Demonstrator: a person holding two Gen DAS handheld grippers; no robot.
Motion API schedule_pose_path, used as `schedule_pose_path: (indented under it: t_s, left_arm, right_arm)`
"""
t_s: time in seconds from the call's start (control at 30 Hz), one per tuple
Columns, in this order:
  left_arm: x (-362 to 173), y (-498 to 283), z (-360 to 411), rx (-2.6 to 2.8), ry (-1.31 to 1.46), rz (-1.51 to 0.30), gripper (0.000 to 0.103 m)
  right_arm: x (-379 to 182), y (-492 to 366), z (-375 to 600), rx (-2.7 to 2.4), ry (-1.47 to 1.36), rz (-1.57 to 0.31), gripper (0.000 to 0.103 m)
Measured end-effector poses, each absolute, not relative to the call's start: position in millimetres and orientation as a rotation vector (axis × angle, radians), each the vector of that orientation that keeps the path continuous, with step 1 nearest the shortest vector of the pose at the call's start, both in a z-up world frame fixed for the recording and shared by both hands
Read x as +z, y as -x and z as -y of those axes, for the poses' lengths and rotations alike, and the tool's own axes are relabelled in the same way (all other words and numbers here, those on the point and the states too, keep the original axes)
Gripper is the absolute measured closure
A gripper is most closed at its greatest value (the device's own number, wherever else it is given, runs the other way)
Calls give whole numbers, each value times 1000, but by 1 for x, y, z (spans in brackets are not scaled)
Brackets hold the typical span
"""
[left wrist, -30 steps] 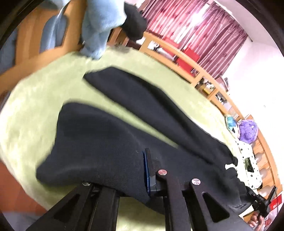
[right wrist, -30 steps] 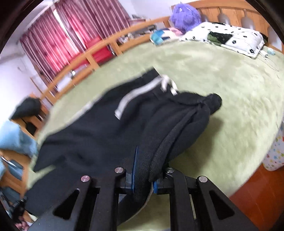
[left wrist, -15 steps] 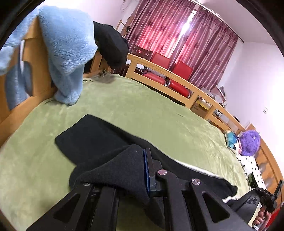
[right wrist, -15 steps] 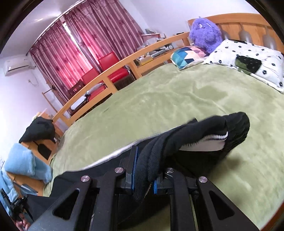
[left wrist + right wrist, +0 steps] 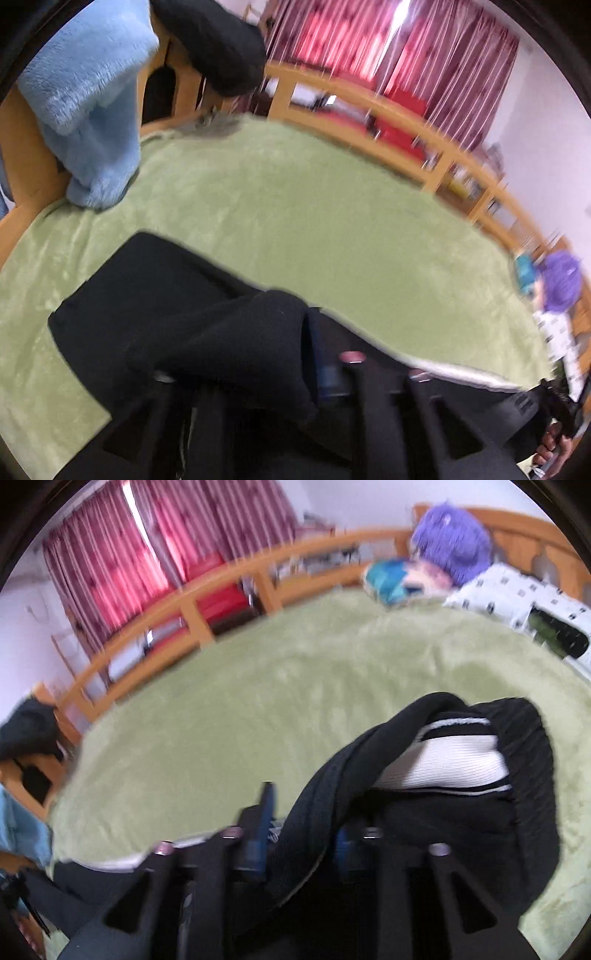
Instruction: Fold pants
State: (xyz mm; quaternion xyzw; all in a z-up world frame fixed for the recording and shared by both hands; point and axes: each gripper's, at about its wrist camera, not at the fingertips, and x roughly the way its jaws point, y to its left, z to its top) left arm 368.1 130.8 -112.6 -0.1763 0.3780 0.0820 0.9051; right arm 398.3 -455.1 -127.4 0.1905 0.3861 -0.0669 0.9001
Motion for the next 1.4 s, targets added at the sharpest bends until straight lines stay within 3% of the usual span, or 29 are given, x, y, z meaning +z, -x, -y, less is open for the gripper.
schedule_pose_path:
  t_s: [0.17,0.3,0.37,0.57,0.8,1.17,1.23,1.33,1.37,1.4]
  left_arm:
    - [-105,-348,-126,165,364,-769,36]
    - [-87,-315,-124,162,382,-756,26]
    - [-85,-297,-122,180,377,-742,20]
    - [-116,-255,-100,122,342,-809,16]
    - [-194,-256,-100,106,556,-896,18]
    - [-234,-302,-118,96,731,-846,18]
    - [-235,-311,-117,109,750,-837,22]
    - [-234,-316,-114,168,697,-843,57]
    - [-234,-315,-116,176,695,-842,72]
    - [-233,-312,-119,170,699,-844,83]
  right_arm:
    - [-129,-367,453,-102,-396,-828,50]
    - [-119,-315,445,-93,-346,-808,35]
    - [-122,-293,440,-105,-309,-823,35]
    - [-161,-254,446,-116,-387,-914,35]
    - [-197,-263,454,-94,-497,-988,34]
    - [-220,-287,452,-111,-513,-899,19]
    - [-220,-294,448,-122,-505,-872,17]
    - [-220,-306,446,-120,-509,-856,22]
    - [-219,-309,444,-103,-505,-853,37]
    - [-217,-312,442,-86,-490,-848,60]
